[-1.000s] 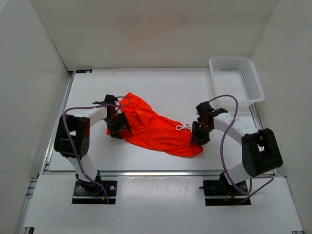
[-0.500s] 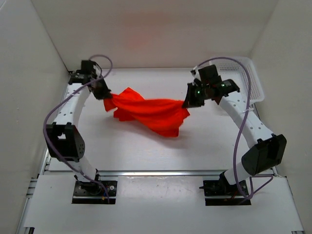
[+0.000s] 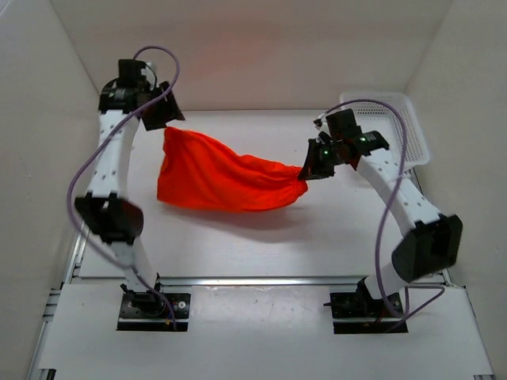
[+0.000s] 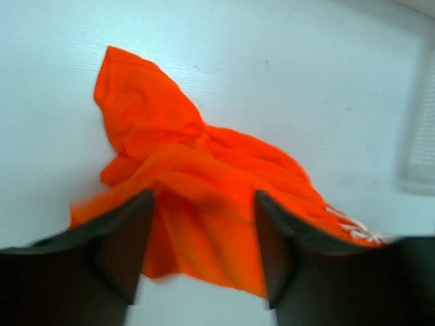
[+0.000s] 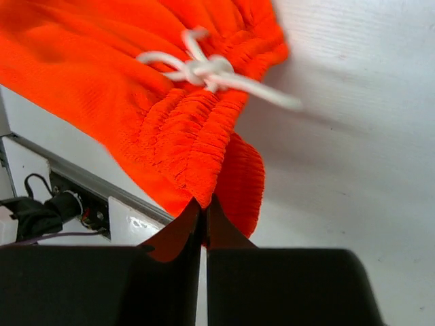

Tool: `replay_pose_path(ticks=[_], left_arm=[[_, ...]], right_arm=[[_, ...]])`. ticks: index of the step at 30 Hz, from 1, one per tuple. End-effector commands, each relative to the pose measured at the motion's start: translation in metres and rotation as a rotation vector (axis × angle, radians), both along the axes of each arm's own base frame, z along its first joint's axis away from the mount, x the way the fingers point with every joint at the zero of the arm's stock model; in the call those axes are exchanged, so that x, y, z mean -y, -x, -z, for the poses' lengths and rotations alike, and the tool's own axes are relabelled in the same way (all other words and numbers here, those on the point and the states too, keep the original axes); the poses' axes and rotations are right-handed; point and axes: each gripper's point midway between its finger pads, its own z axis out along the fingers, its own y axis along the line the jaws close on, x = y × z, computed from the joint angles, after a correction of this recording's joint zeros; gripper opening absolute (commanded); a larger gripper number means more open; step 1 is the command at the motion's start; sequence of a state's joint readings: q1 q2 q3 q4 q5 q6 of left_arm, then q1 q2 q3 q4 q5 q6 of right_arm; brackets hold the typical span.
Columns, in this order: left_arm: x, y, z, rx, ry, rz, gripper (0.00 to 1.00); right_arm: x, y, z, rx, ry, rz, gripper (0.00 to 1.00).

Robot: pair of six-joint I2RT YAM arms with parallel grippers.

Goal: Fold and stack the shorts
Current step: Flatten the shorts out

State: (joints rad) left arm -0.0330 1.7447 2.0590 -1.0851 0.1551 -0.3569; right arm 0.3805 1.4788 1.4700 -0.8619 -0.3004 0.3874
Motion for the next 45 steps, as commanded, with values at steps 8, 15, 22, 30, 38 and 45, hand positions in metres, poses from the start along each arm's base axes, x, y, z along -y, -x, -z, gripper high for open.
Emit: replay_pose_path(ticks=[8,15,22,30,38,45], left_arm=[[-0.034,-0.002,0.077,-0.195,-0.048,-0.106,0.97],[-0.020,0.122,0.149,-0.371,0.106,-0.151,0.86],[-0.007,0.206,0.232,-0.580,0.196,-0.334,0.91],[-0.014,0.202,0.260,-0.651,0.140,-0.399,0.96],[-0.021,0.204,0.301,-0.747,0.091,-0.453,0.82],[-0.016,0.176,0.285,-0.677,0.103,-0.388,0.10]], right_arm=[[-0.004,-0.026,0.075,-0.179,0.040,0.061,0.00],[0.002,-0.013,0.083,-0.190,0.069,0.055,0.00],[0.010,0.011,0.100,-0.230,0.099,0.063,0.00],[0.016,0.021,0.093,-0.201,0.090,0.075,0.00],[0.020,0.022,0.091,-0.196,0.086,0.086,0.00],[0.028,0.034,0.100,-0.225,0.087,0.099,0.71]])
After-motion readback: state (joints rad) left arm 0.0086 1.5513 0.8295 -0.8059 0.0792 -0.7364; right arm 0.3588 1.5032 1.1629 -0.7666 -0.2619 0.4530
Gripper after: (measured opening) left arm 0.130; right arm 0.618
